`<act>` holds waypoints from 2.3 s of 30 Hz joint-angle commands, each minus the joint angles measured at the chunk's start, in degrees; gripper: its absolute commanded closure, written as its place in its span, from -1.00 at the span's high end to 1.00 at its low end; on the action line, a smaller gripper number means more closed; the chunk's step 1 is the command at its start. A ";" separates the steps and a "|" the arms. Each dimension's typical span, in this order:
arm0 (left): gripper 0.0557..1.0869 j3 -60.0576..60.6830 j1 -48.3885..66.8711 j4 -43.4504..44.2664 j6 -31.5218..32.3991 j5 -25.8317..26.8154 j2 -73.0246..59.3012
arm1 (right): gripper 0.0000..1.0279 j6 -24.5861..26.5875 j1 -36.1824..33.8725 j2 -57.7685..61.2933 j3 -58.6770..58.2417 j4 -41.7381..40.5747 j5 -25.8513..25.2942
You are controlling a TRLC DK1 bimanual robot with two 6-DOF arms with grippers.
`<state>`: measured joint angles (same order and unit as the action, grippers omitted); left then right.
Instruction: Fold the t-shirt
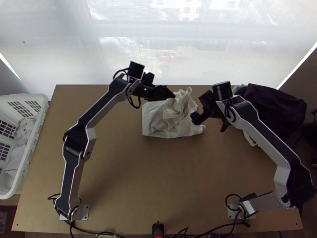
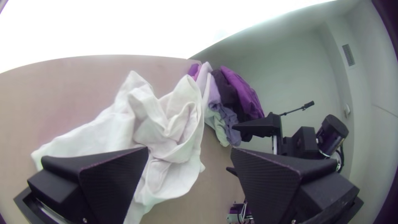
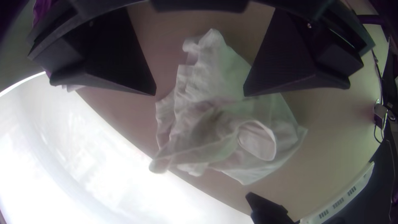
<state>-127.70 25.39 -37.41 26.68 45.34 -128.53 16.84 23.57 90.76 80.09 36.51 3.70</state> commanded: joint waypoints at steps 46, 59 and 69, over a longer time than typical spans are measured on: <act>0.90 12.74 -4.03 -12.60 -13.32 -4.03 6.45 | 0.91 -4.18 -0.46 1.88 2.96 -5.22 2.89; 0.90 8.34 -0.25 -12.43 -15.07 -6.23 -1.20 | 0.91 -4.10 3.76 23.58 11.58 -6.19 2.80; 0.90 8.43 0.10 -14.01 -17.54 -7.46 -5.50 | 0.91 -1.28 -6.52 19.10 3.31 -6.19 3.06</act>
<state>-119.02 25.21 -50.28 10.44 38.65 -131.41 13.76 22.57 112.44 88.82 30.22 6.52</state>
